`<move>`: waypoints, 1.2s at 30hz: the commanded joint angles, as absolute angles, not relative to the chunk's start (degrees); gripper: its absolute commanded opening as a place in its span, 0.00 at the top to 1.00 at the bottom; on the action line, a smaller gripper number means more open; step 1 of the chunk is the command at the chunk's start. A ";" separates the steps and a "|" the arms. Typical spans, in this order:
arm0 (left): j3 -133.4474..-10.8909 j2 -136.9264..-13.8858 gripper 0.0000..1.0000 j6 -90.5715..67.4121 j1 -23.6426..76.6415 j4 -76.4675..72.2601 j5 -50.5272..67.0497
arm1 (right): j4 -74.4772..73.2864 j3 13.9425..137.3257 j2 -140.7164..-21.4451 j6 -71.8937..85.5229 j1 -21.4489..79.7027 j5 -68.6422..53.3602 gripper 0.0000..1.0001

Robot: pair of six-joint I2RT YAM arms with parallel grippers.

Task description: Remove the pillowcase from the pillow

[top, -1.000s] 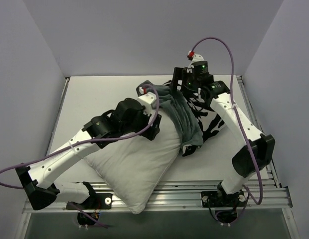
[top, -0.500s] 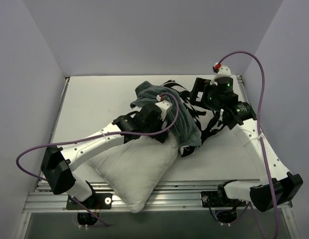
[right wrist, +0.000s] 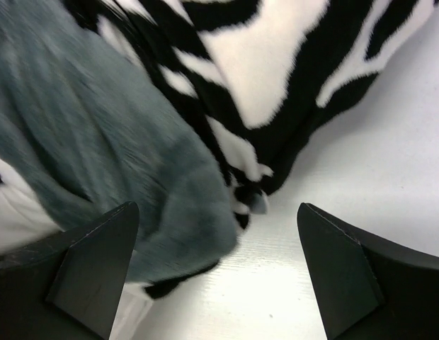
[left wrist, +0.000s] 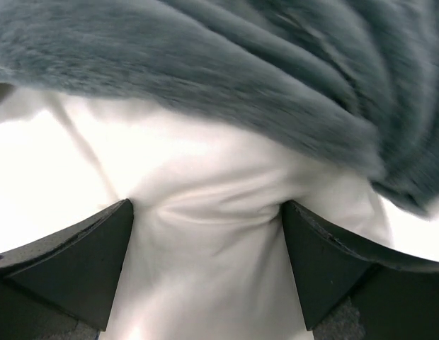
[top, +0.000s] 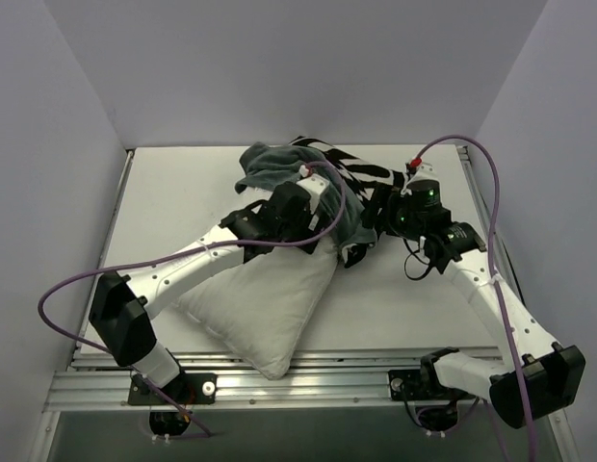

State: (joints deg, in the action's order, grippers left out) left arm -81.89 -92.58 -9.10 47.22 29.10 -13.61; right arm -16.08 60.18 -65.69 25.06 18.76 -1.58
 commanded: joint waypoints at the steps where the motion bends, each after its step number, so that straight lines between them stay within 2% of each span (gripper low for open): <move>1: -83.93 -89.57 0.06 -6.50 53.68 34.98 -15.73 | -11.96 59.85 -63.19 25.93 18.72 -1.85 0.11; 7: -82.09 -85.52 0.06 -8.35 65.21 36.74 -21.17 | -10.99 58.89 -63.11 26.63 18.11 -0.35 0.11; 14: -81.21 -91.40 0.06 -10.28 67.50 36.74 -26.27 | -9.93 55.99 -62.40 28.12 14.86 -1.67 0.11; 23: -82.62 -106.87 0.06 -21.35 67.50 42.45 -44.38 | -8.09 52.65 -62.67 28.21 13.54 -7.02 0.10; 25: -81.48 -107.40 0.00 -23.11 67.33 41.93 -44.56 | -7.21 51.68 -62.93 28.30 13.36 -9.04 0.10; 26: -80.95 -107.14 0.19 -23.29 67.06 40.97 -43.26 | -6.86 51.33 -63.19 28.39 13.27 -9.92 0.10; 29: -79.29 -105.30 0.52 -24.08 66.10 39.30 -41.06 | -5.10 49.75 -64.24 28.30 13.18 -13.52 0.10; 30: -79.02 -103.99 0.74 -24.00 65.83 38.94 -40.52 | -4.40 49.31 -64.51 28.04 13.18 -14.49 0.10; 31: -78.75 -103.45 0.84 -23.91 65.48 38.76 -40.00 | -3.87 48.52 -64.95 27.78 13.18 -15.63 0.10; 33: -78.66 -101.53 0.97 -23.47 64.69 38.76 -38.42 | -2.30 47.64 -65.82 27.68 13.27 -19.40 0.11; 36: -78.92 -98.53 0.98 -22.59 63.81 38.67 -36.22 | -0.53 46.15 -66.53 27.69 13.97 -21.88 0.11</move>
